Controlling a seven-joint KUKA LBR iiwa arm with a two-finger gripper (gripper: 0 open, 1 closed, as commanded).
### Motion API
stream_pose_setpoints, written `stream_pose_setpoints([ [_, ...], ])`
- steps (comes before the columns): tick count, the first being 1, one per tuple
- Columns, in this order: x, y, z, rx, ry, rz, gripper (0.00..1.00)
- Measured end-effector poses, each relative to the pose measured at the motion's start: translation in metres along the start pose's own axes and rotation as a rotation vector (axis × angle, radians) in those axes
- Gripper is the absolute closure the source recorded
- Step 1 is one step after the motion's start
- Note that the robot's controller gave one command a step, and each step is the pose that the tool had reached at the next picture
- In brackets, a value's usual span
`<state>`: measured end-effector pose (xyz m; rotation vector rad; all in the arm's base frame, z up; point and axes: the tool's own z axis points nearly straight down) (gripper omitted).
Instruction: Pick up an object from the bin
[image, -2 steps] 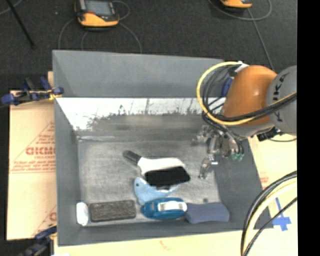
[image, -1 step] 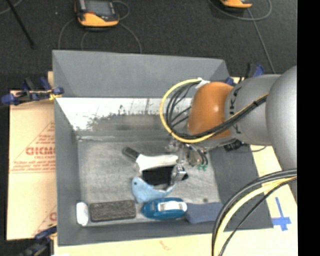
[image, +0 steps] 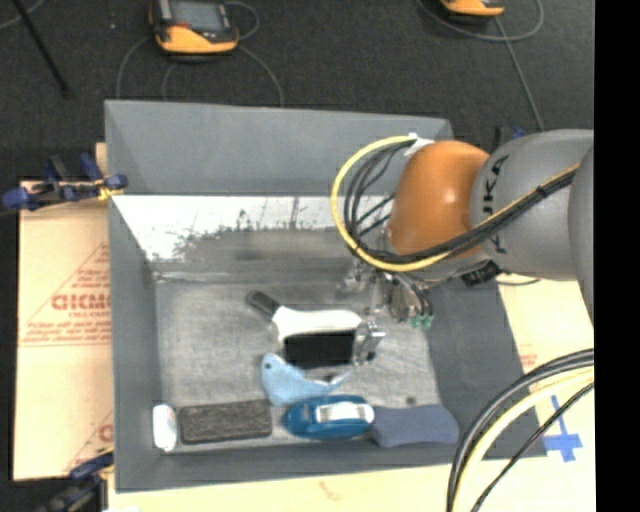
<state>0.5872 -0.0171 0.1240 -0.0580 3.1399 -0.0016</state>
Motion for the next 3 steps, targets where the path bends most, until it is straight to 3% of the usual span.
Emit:
stream_pose_setpoints([
  [1,-0.006,0.045,0.013,-0.002,-0.005,0.152,0.00],
  [2,-0.016,0.052,0.043,-0.002,-0.001,-0.042,0.00],
  [3,-0.024,0.040,0.048,-0.007,-0.005,0.312,1.00],
])
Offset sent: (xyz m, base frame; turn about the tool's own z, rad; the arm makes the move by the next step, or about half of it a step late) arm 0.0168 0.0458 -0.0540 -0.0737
